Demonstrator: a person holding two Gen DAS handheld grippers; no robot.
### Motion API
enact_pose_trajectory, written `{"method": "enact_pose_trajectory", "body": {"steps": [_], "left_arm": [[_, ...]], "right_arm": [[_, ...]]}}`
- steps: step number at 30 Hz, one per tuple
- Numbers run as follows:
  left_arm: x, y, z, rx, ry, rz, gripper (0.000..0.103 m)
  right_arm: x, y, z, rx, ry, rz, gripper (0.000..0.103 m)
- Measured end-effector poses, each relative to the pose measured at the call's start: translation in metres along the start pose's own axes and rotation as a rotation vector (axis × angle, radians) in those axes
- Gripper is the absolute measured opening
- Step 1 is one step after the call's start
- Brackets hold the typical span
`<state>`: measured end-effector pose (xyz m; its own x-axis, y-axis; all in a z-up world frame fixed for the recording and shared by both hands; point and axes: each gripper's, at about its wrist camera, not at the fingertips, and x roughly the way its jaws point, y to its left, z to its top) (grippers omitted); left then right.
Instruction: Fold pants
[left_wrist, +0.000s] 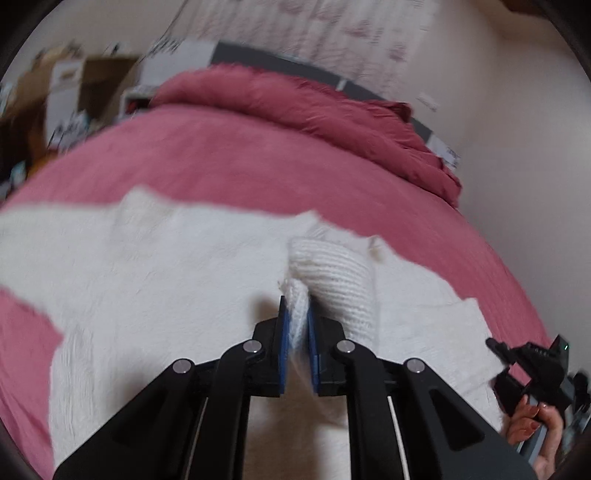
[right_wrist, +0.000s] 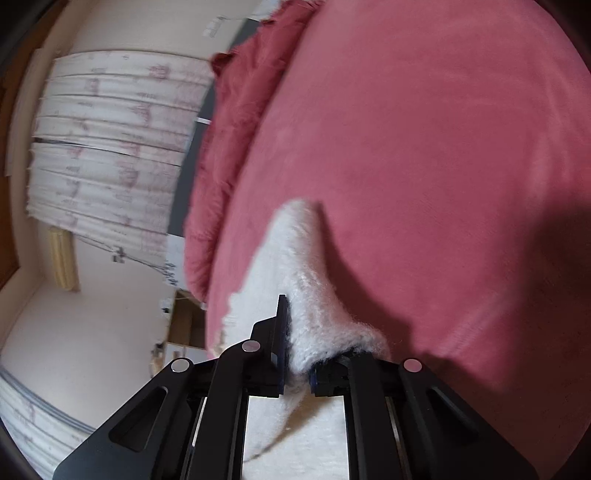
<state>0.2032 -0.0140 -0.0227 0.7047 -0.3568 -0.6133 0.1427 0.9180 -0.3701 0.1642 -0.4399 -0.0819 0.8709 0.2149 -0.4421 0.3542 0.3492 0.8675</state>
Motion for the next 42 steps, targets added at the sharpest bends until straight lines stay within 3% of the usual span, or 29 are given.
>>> {"method": "enact_pose_trajectory", "body": {"steps": [2, 5, 6, 7, 8, 10, 12, 15, 16, 17, 18, 19, 22, 25, 27, 28, 29, 30, 32, 35, 37, 40, 42], "left_arm": [[0.004, 0.025, -0.015, -0.069, 0.024, 0.033, 0.008], [0.009, 0.046, -0.026, -0.141, 0.025, -0.045, 0.011], [0.007, 0.048, -0.025, -0.151, 0.015, -0.071, 0.022], [0.005, 0.046, -0.025, -0.152, 0.013, -0.094, 0.041], [0.002, 0.044, -0.023, -0.146, 0.006, -0.114, 0.053], [-0.008, 0.038, -0.024, -0.13, -0.018, -0.117, 0.081], [-0.007, 0.037, -0.02, -0.125, -0.024, -0.096, 0.088], [0.003, 0.033, -0.018, -0.111, 0.0, -0.067, 0.081], [0.006, 0.031, -0.016, -0.106, 0.004, -0.055, 0.065], [0.007, 0.029, -0.017, -0.105, 0.013, -0.045, 0.058], [0.009, 0.028, -0.017, -0.107, 0.026, -0.032, 0.047], [0.01, 0.029, -0.016, -0.109, 0.031, -0.02, 0.042], [0.011, 0.034, -0.015, -0.116, 0.035, -0.012, 0.035], [0.012, 0.036, -0.012, -0.091, 0.039, -0.004, 0.036], [0.013, 0.036, -0.009, -0.066, 0.031, 0.003, 0.045], [0.014, 0.037, -0.008, -0.06, 0.031, 0.016, 0.049], [0.017, 0.038, -0.007, -0.051, 0.033, 0.04, 0.048], [0.02, 0.041, -0.005, -0.037, 0.036, 0.07, 0.046], [0.02, 0.047, -0.002, -0.022, 0.035, 0.089, 0.04], [0.012, 0.059, 0.001, -0.036, 0.029, 0.058, 0.042], [0.004, 0.07, 0.003, -0.062, 0.012, 0.038, 0.063], [-0.014, 0.091, 0.006, -0.103, -0.026, 0.012, 0.076], [-0.024, 0.103, 0.009, -0.094, -0.031, 0.033, 0.078]], "right_arm": [[0.002, -0.006, 0.0, 0.028, 0.009, 0.005, 0.008], [0.002, -0.007, 0.002, 0.042, 0.032, 0.015, 0.01], [0.001, -0.007, 0.002, 0.046, 0.043, 0.022, 0.012], [-0.002, -0.007, 0.001, 0.057, 0.05, 0.022, 0.017], [-0.007, -0.01, 0.0, 0.073, 0.054, 0.022, 0.019], [-0.027, -0.008, -0.001, 0.087, 0.042, 0.023, 0.041], [-0.049, -0.004, -0.002, 0.04, -0.01, -0.028, 0.042], [-0.08, 0.018, -0.006, -0.147, -0.138, -0.119, 0.042], [-0.08, 0.026, -0.007, -0.194, -0.154, -0.128, 0.042], [-0.078, 0.036, -0.009, -0.263, -0.165, -0.128, 0.042], [-0.072, 0.045, -0.012, -0.325, -0.159, -0.125, 0.042], [-0.065, 0.051, -0.014, -0.361, -0.145, -0.119, 0.042], [-0.028, 0.066, -0.024, -0.448, -0.05, -0.115, 0.042], [0.007, 0.076, -0.034, -0.538, 0.016, -0.161, 0.042], [0.022, 0.076, -0.035, -0.586, 0.019, -0.227, 0.042], [0.029, 0.073, -0.032, -0.594, 0.022, -0.282, 0.036], [0.031, 0.068, -0.028, -0.586, 0.005, -0.33, 0.021], [0.031, 0.063, -0.024, -0.57, -0.017, -0.372, 0.015], [0.029, 0.057, -0.021, -0.557, -0.028, -0.381, 0.013], [0.029, 0.059, -0.025, -0.594, -0.034, -0.394, 0.014], [0.027, 0.065, -0.033, -0.629, -0.046, -0.41, 0.021], [0.018, 0.08, -0.045, -0.667, -0.067, -0.357, 0.061], [0.01, 0.092, -0.063, -0.73, -0.081, -0.31, 0.063]]}}
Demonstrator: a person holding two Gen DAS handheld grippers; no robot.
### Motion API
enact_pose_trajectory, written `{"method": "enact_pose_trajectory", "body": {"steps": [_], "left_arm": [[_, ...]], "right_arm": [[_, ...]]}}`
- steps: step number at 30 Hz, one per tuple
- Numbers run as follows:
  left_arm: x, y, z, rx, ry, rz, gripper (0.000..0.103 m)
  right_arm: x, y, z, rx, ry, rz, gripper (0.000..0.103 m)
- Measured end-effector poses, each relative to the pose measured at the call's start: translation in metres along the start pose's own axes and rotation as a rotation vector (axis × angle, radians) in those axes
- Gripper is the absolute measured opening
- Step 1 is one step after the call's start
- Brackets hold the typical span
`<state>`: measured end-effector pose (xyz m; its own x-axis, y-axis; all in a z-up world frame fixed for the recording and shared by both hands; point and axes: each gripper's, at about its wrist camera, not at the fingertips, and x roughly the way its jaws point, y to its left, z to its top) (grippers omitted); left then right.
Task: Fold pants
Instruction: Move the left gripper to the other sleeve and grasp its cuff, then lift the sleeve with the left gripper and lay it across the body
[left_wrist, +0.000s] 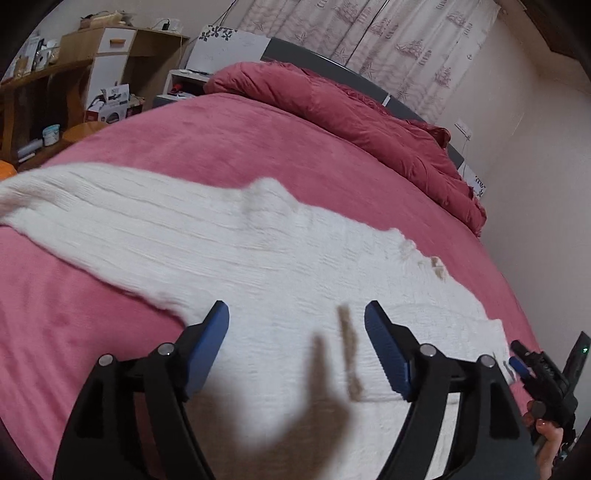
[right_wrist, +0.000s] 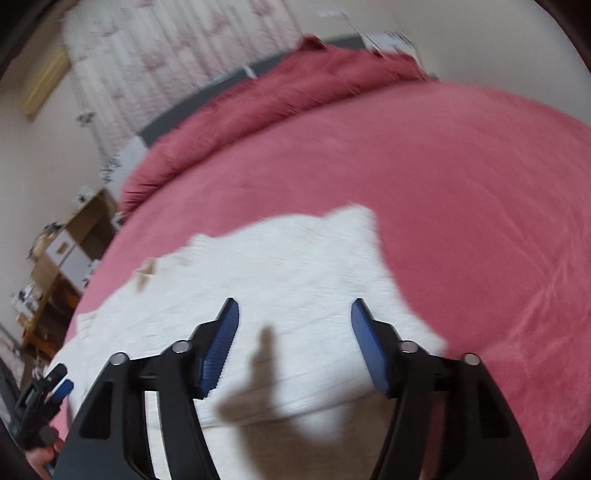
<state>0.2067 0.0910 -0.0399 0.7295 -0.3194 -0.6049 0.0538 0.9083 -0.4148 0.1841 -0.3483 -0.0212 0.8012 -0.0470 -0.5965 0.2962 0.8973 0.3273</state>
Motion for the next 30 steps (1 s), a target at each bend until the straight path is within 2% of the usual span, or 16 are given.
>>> {"method": "enact_pose_trajectory", "body": {"steps": [1, 2, 6, 10, 14, 16, 19, 22, 24, 28, 30], "left_arm": [[-0.004, 0.006, 0.002, 0.005, -0.003, 0.027, 0.088], [-0.009, 0.012, 0.004, 0.008, -0.011, 0.059, 0.091], [-0.033, 0.063, 0.015, -0.069, -0.041, 0.121, 0.092], [-0.052, 0.117, 0.025, -0.19, -0.066, 0.156, 0.091], [-0.064, 0.164, 0.034, -0.289, -0.107, 0.222, 0.089], [-0.071, 0.195, 0.038, -0.379, -0.129, 0.249, 0.089], [-0.075, 0.237, 0.038, -0.528, -0.154, 0.244, 0.088], [-0.07, 0.267, 0.037, -0.619, -0.153, 0.21, 0.086], [-0.061, 0.274, 0.034, -0.646, -0.145, 0.192, 0.084], [-0.054, 0.286, 0.038, -0.664, -0.181, 0.154, 0.082], [-0.053, 0.294, 0.041, -0.668, -0.189, 0.147, 0.074]], "right_arm": [[-0.002, 0.008, -0.001, -0.027, -0.001, 0.02, 0.063], [-0.005, 0.016, -0.004, -0.054, 0.006, 0.049, 0.063], [-0.004, 0.034, -0.018, -0.05, 0.085, 0.164, 0.063], [0.004, 0.043, -0.032, -0.076, 0.141, 0.17, 0.063], [0.004, 0.049, -0.037, -0.116, 0.141, 0.152, 0.063], [0.004, 0.054, -0.039, -0.118, 0.142, 0.152, 0.063], [0.004, 0.055, -0.039, -0.116, 0.147, 0.148, 0.063], [0.007, 0.058, -0.04, -0.116, 0.149, 0.142, 0.063], [0.006, 0.058, -0.041, -0.118, 0.148, 0.137, 0.063], [0.009, 0.063, -0.044, -0.128, 0.145, 0.129, 0.065], [0.01, 0.063, -0.044, -0.126, 0.142, 0.128, 0.065]]}}
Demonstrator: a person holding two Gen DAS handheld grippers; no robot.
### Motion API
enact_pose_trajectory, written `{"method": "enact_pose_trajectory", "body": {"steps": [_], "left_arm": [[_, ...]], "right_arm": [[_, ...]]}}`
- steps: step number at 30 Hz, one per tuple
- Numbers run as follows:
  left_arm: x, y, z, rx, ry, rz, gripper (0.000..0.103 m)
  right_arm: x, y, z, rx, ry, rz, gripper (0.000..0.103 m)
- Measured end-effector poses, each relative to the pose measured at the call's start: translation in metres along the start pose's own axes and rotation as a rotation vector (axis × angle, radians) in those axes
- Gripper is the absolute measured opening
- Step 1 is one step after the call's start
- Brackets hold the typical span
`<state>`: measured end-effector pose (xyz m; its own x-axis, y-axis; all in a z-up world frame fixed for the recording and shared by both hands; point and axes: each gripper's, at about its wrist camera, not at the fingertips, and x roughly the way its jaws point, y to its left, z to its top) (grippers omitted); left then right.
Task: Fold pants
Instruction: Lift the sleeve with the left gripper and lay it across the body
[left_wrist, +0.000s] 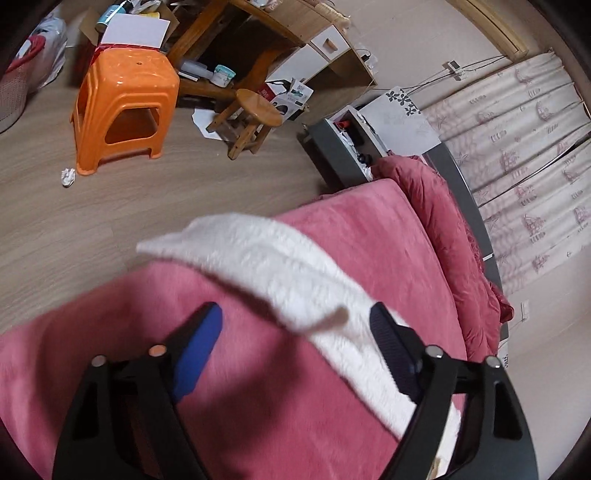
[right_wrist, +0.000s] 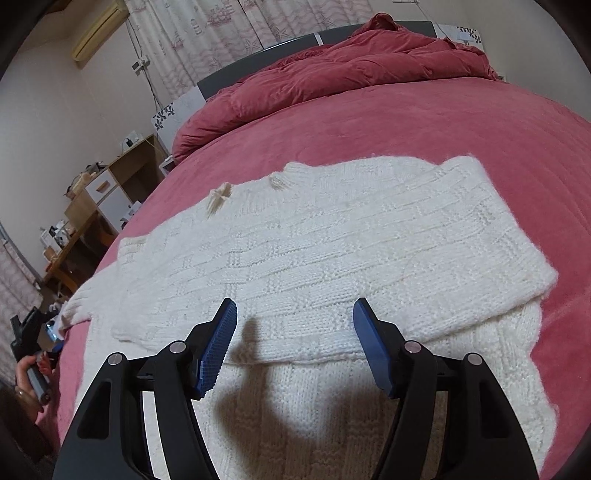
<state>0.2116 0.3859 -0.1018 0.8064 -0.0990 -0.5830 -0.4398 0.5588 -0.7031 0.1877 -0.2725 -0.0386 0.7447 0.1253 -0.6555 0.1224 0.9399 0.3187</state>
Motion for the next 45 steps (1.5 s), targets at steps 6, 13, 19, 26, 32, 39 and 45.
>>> {"method": "enact_pose_trajectory", "body": {"steps": [6, 13, 19, 26, 32, 39, 45], "left_arm": [[0.021, 0.024, 0.026, -0.148, 0.005, -0.053, 0.046], [0.026, 0.008, 0.041, -0.1, -0.086, -0.012, 0.008], [-0.009, -0.068, 0.03, 0.141, -0.193, -0.09, 0.007], [-0.045, -0.198, -0.046, 0.666, -0.19, -0.218, 0.007], [-0.043, -0.255, -0.155, 0.997, -0.067, -0.243, 0.007], [-0.022, -0.276, -0.279, 1.187, 0.081, -0.2, 0.011], [-0.048, -0.272, -0.325, 1.304, 0.077, -0.309, 0.057]], "right_arm": [[0.002, -0.004, 0.003, 0.022, 0.004, 0.01, 0.065], [0.004, -0.002, 0.003, 0.015, 0.006, 0.008, 0.065], [0.005, -0.002, 0.004, 0.043, 0.006, 0.018, 0.065], [-0.003, -0.007, 0.007, 0.079, 0.002, 0.048, 0.065], [-0.015, -0.013, 0.01, 0.103, -0.016, 0.074, 0.065], [-0.023, -0.014, 0.013, 0.111, -0.033, 0.127, 0.065], [-0.023, -0.005, 0.013, 0.106, -0.014, 0.248, 0.066]]}}
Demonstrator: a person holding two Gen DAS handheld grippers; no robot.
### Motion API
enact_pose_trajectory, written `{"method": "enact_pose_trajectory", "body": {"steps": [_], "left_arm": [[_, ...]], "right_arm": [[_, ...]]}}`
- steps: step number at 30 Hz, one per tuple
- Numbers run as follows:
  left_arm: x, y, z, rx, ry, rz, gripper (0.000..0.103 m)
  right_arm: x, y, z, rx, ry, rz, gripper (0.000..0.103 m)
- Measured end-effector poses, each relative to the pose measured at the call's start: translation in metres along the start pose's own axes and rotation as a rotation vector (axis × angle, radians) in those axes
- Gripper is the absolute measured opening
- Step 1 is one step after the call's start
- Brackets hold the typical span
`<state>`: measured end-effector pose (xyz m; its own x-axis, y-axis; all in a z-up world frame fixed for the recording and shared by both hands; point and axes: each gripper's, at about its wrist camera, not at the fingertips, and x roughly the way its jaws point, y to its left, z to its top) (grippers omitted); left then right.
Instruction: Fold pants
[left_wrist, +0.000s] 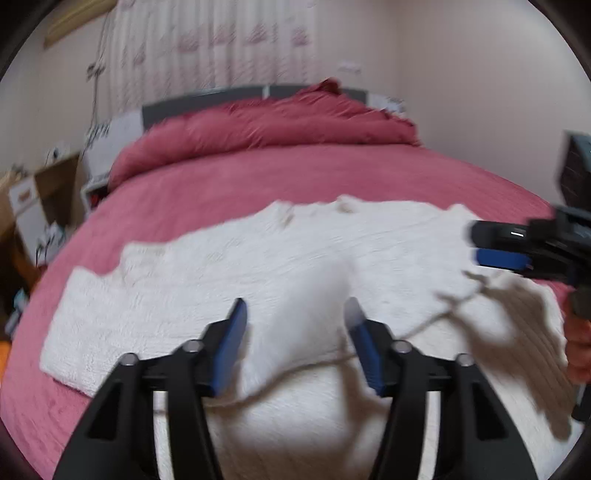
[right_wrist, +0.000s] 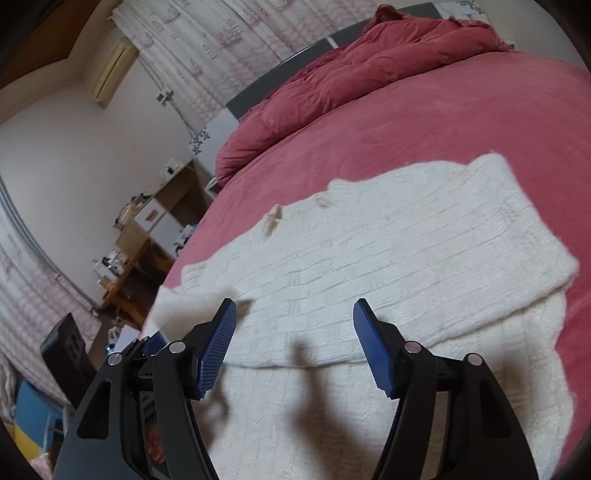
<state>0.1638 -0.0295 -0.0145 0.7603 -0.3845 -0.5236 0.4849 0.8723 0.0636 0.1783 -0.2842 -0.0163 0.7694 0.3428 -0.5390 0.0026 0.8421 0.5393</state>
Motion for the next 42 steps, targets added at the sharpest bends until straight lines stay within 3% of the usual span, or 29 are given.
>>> {"method": "enact_pose_trajectory", "body": {"steps": [3, 5, 10, 13, 15, 17, 19, 21, 23, 25, 26, 32, 34, 39, 42], "left_arm": [[-0.022, -0.007, -0.006, 0.048, -0.025, 0.022, 0.058], [-0.036, 0.007, -0.012, 0.014, -0.038, 0.063, 0.058], [-0.07, 0.04, -0.046, -0.193, -0.078, 0.223, 0.059], [-0.075, 0.058, -0.06, -0.304, -0.085, 0.292, 0.059], [-0.068, 0.063, -0.064, -0.321, -0.068, 0.313, 0.059], [-0.063, 0.061, -0.064, -0.306, -0.056, 0.311, 0.06], [-0.056, 0.058, -0.063, -0.295, -0.042, 0.322, 0.071], [-0.048, 0.058, -0.059, -0.289, -0.025, 0.339, 0.073], [-0.045, 0.058, -0.056, -0.282, -0.025, 0.344, 0.074], [-0.044, 0.058, -0.054, -0.278, -0.03, 0.352, 0.081], [-0.043, 0.059, -0.053, -0.28, -0.032, 0.355, 0.082], [-0.042, 0.069, -0.056, -0.328, -0.018, 0.356, 0.089], [-0.041, 0.074, -0.058, -0.357, 0.003, 0.346, 0.089], [-0.036, 0.093, -0.06, -0.416, 0.08, 0.325, 0.089], [-0.037, 0.102, -0.064, -0.461, 0.078, 0.355, 0.089]], "right_arm": [[0.005, 0.008, -0.002, -0.013, 0.03, 0.029, 0.066], [0.009, 0.011, -0.005, -0.005, 0.057, 0.07, 0.066], [0.028, 0.022, -0.014, 0.066, 0.148, 0.227, 0.066], [0.043, 0.031, -0.021, 0.101, 0.203, 0.246, 0.066], [0.052, 0.036, -0.024, 0.114, 0.222, 0.258, 0.066], [0.064, 0.04, -0.028, 0.136, 0.241, 0.278, 0.056], [0.072, 0.041, -0.03, 0.16, 0.254, 0.304, 0.05], [0.081, 0.043, -0.034, 0.174, 0.279, 0.318, 0.047], [0.087, 0.046, -0.037, 0.174, 0.283, 0.329, 0.034], [0.092, 0.048, -0.039, 0.17, 0.289, 0.322, 0.007], [0.094, 0.047, -0.037, 0.168, 0.294, 0.319, 0.007], [0.065, 0.05, -0.011, 0.106, 0.18, 0.317, 0.006], [0.049, 0.048, 0.003, 0.071, 0.118, 0.301, 0.001], [0.014, 0.019, 0.036, 0.069, -0.019, 0.219, 0.001], [0.015, 0.001, 0.038, 0.125, 0.055, 0.247, 0.001]]}}
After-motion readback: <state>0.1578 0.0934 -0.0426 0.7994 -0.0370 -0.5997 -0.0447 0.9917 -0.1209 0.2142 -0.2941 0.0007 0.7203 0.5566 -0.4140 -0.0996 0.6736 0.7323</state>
